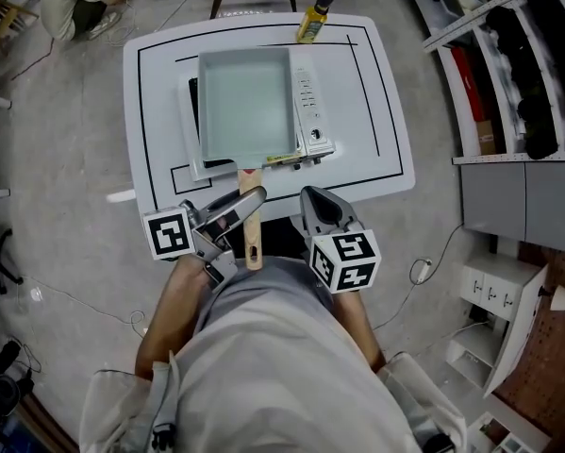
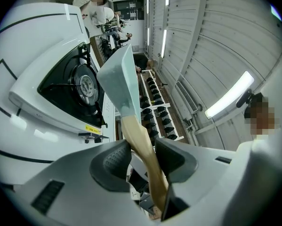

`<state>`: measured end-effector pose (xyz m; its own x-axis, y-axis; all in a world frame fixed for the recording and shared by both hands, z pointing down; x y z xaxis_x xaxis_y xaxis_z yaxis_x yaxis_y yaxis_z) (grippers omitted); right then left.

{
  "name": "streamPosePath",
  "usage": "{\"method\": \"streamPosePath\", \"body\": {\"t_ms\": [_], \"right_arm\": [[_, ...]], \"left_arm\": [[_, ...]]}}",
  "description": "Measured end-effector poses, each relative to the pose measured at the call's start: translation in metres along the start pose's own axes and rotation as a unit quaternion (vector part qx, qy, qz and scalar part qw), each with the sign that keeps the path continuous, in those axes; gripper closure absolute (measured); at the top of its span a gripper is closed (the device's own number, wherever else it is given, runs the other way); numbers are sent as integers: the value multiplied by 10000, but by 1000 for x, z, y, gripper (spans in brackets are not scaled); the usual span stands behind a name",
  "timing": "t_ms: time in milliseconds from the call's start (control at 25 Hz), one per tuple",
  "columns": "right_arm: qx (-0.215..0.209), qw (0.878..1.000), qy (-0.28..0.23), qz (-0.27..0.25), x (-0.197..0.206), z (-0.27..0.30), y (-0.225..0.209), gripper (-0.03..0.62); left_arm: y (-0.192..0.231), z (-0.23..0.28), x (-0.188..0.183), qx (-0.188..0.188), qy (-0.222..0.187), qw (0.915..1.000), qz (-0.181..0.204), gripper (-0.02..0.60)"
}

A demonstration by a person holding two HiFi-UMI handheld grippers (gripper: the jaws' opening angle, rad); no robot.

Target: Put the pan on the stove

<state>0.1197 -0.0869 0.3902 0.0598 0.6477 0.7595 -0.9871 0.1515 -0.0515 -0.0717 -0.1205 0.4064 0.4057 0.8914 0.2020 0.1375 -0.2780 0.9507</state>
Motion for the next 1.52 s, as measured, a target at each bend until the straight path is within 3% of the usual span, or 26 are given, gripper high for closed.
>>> {"method": "streamPosePath", "body": {"t_ms": [320,520,1040,1520], "right_arm": [[-49,10000,73,-4,-4,5,-5,585],[-136,9999,74,6,-8,12,-7,585],[-202,9994,219,-186,-10,20,-23,585],[-242,9987,338,-278,-11,32,-35,585]], "left_arm": [[7,2,-4,-129,-85,9999,-6,425],[12,9,-6,-219,-59,9995,208,425],[28,16,-6,-183,-435,9988,94,423],[43,26,-9,-417,-440,9978,260,423]]}}
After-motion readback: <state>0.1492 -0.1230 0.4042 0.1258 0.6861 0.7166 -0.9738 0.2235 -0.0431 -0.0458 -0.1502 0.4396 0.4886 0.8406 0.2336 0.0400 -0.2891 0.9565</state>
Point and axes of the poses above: the fingertips, and each gripper's own axes: z forward along the fingers, y to its left, x out of its underside, the point moved 8 cm from there along -z, backward along the fingers, and after that the axes turned 13 degrees about x, right-handed, at the moved point
